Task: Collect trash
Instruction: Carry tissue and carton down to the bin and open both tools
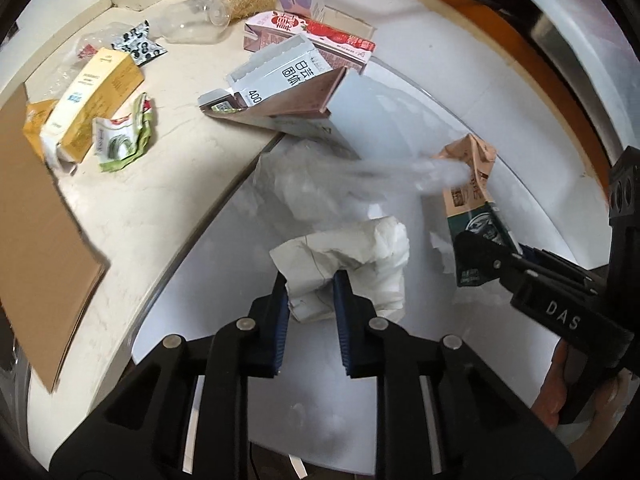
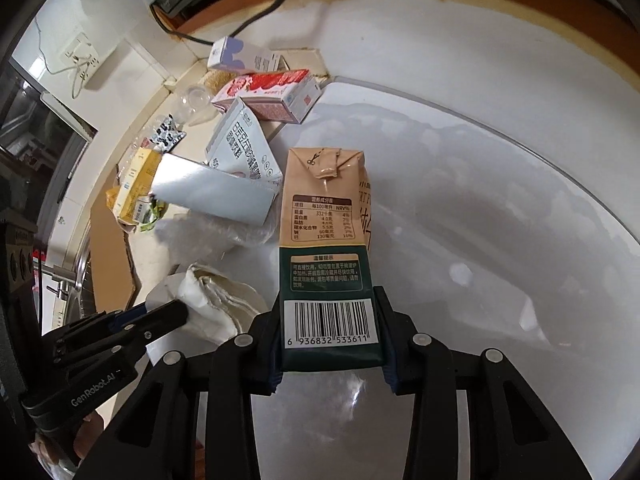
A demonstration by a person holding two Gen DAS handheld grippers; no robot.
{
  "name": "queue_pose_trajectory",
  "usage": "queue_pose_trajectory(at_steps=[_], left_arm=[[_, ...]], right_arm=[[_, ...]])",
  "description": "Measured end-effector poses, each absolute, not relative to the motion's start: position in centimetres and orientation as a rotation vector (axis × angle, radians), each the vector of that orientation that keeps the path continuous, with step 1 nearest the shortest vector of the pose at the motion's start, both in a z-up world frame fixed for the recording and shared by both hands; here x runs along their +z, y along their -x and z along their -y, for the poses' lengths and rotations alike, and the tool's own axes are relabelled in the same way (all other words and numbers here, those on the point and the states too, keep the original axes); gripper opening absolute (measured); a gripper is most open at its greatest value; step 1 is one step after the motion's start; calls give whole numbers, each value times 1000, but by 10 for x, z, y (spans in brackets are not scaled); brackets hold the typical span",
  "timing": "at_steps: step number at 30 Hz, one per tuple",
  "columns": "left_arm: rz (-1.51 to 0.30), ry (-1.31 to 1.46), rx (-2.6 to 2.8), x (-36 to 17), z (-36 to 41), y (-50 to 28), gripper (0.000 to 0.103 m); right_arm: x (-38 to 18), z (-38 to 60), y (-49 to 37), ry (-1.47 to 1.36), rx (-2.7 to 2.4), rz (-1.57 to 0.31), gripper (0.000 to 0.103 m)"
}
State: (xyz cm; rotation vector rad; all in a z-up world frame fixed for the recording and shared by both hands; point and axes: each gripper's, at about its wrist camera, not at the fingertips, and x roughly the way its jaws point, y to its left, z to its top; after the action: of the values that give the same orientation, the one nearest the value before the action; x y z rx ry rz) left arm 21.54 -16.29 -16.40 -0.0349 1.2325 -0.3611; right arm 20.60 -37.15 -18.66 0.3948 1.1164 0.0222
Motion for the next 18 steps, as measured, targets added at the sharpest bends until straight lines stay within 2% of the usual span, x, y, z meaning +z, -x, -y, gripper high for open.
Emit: queue_pose_trajectory(at_steps=[12, 18], left_arm=[[-1105, 14, -448, -94, 131, -124, 17], [-1089, -22, -471, -89, 90, -61, 17]], right_arm=[[-130, 341, -94, -368, 15, -1020, 38], [-125, 282, -31, -337, 27, -1019, 38]])
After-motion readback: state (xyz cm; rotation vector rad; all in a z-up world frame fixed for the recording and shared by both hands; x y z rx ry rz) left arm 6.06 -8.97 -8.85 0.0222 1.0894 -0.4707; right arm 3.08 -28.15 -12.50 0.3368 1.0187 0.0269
